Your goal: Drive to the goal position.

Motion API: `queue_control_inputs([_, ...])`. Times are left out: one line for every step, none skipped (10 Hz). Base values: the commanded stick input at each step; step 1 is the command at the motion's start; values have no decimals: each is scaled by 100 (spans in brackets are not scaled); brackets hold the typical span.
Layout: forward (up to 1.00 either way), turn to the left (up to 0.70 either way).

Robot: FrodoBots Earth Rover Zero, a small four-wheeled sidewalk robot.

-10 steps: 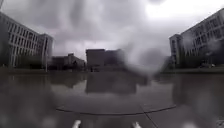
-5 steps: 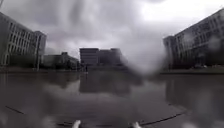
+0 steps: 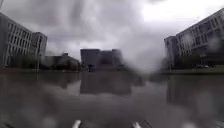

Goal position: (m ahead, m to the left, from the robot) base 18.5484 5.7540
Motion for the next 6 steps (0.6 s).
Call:
queue_control_inputs([70, 0])
queue_control_inputs([70, 0])
queue_control_inputs([70, 0])
queue_control_inputs([70, 0])
queue_control_inputs([70, 0])
queue_control_inputs([70, 0])
